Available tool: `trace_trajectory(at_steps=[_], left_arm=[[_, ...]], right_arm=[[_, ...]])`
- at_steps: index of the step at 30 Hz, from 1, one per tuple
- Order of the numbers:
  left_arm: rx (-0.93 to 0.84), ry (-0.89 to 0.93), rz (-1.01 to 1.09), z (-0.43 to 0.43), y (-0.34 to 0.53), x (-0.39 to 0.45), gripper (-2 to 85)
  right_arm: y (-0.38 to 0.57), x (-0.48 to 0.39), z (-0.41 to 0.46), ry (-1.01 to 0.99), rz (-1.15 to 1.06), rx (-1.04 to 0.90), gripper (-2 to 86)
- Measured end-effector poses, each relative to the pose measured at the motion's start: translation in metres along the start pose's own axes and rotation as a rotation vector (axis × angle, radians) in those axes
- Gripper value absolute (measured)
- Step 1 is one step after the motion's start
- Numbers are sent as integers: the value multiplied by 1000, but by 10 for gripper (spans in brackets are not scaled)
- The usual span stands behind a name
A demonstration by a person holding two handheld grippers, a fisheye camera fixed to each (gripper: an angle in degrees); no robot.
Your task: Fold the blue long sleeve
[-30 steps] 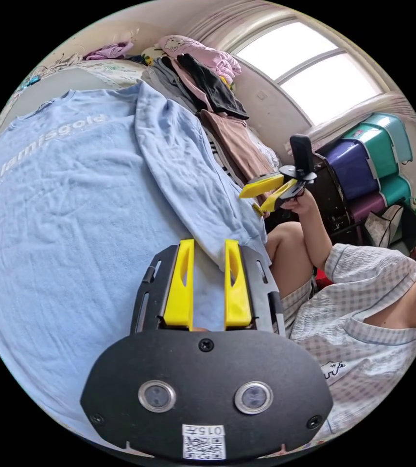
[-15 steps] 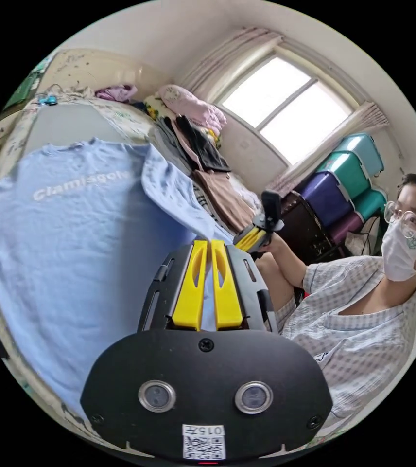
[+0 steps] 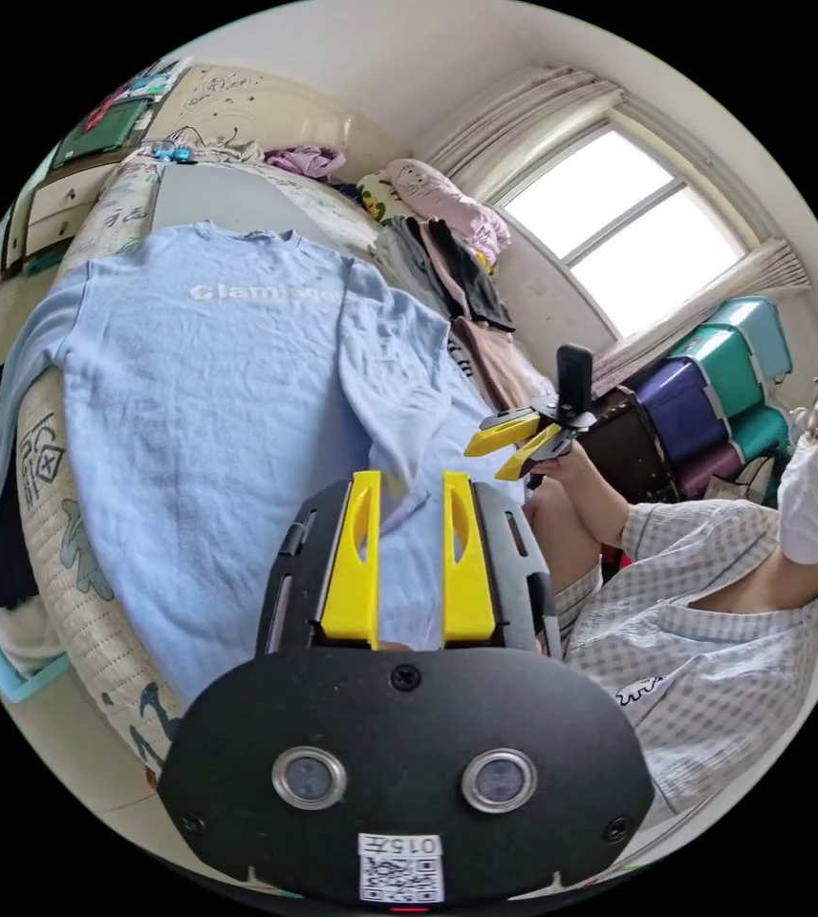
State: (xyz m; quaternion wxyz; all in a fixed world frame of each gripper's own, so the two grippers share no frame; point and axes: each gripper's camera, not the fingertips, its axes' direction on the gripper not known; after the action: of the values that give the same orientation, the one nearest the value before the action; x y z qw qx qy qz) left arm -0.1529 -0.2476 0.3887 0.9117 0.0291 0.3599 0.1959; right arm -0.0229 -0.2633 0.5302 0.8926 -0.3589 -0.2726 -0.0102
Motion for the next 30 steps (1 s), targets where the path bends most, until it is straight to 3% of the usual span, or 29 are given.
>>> trace_trajectory(at_steps=[2,7,12,18,25,27,30], left_arm=[[-43,-79,0,3,-3,2,102],[-73,-56,-13,10,-18,0,39],[115,231,10,-14,-19,-6,11],[183,273,-63,-42,-10,-22,5],[-44,-36,-124,-39,-2,-11,11],[-44,-83,-177,-43,-1,-12,20],[138,-141,-195,-65,-12,-1,46]], right_arm=[[-12,-19,19,88,-61,-28,121],[-34,-55,48,339,-169,-105,127],[-45,-70,61,475,-219,-148,62],[-49,-87,27,108,-301,-64,34],[-60,-55,29,-128,-278,-235,47],[-62,-43,-3,-192,-284,-187,57],[-60,0,-85,-144,-163,45,68]])
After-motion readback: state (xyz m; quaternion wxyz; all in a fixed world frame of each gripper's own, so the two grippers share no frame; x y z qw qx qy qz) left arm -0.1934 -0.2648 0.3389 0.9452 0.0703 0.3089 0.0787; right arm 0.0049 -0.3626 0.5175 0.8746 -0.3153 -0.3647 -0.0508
